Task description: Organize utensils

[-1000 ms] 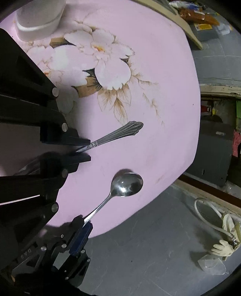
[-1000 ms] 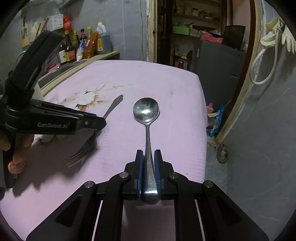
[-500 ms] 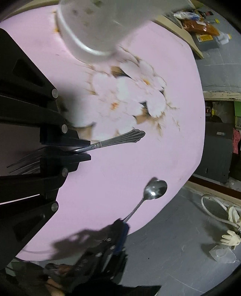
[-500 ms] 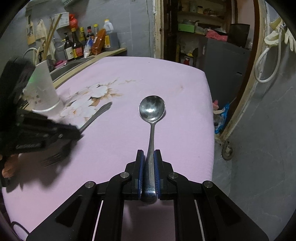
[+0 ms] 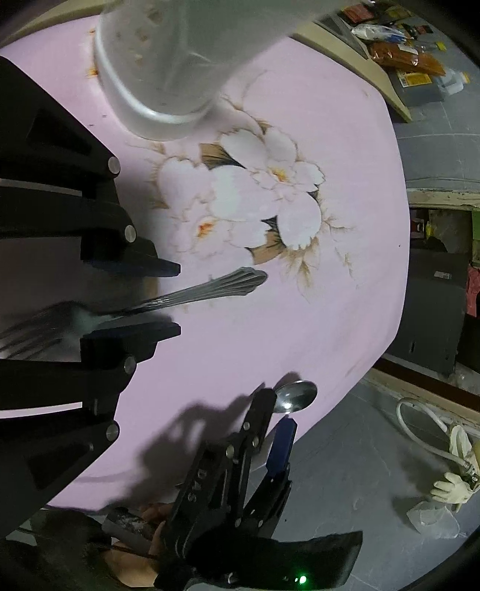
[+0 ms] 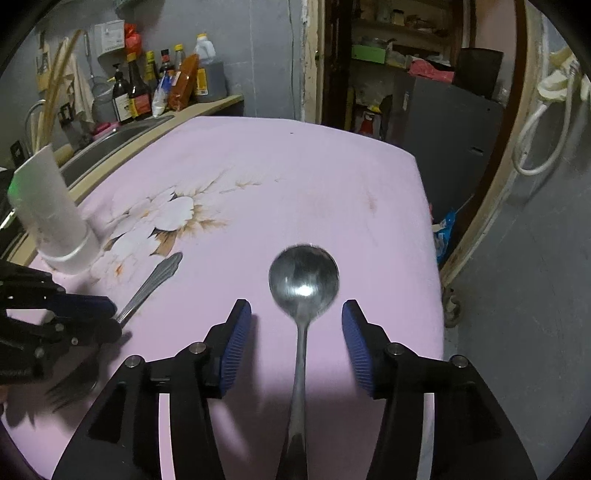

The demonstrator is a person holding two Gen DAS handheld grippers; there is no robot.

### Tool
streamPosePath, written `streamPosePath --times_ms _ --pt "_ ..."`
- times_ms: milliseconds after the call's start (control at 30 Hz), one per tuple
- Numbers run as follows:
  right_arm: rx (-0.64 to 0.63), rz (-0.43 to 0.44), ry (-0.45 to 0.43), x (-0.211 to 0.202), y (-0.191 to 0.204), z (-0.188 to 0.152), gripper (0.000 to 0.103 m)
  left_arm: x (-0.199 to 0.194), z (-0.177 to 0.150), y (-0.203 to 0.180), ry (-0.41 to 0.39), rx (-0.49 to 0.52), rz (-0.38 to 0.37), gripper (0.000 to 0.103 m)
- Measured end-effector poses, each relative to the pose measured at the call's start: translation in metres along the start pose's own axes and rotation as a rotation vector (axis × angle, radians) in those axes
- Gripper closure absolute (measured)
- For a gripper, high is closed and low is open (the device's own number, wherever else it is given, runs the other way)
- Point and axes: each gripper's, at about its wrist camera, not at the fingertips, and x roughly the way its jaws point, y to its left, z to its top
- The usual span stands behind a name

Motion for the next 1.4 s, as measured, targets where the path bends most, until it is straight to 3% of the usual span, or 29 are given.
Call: streamPosePath --times_ms 233,300,333,367,567,833,1133,1400 --pt "0.005 0.008 0.019 0.014 -0.003 0.008 0.05 0.015 0.012 -0.004 0.011 0.039 0.018 0.081" --pt "0.006 0.006 0.017 0.014 -0.002 0.008 0.052 0.016 0.009 -0.001 0.012 0.038 0.023 0.084" --pt "0.005 0.002 0.015 0.013 -0.002 0.007 0.055 0.017 0.009 0.0 0.009 0.04 0.04 0.092" --pt "0.005 0.0 0.014 0.014 -0.001 0.007 0.062 0.016 0.007 0.001 0.006 0.04 0.045 0.094" --pt "-0.011 -0.009 0.003 0.012 0.001 0.006 0.062 0.013 0.002 0.004 -0.017 0.001 0.008 0.096" --pt "-0.059 -0.003 -0.145 -0.026 0.028 -0.009 0.062 -0.025 -0.028 0.006 -0.188 -0.035 -0.014 0.097" --pt "-0.07 -0.046 -0.371 -0.076 0.068 -0.025 0.063 -0.076 -0.062 -0.004 -0.451 0.02 0.061 0.097" --pt "-0.033 -0.06 -0.509 -0.103 0.088 -0.028 0.063 -0.093 -0.083 -0.007 -0.592 0.004 0.098 0.097"
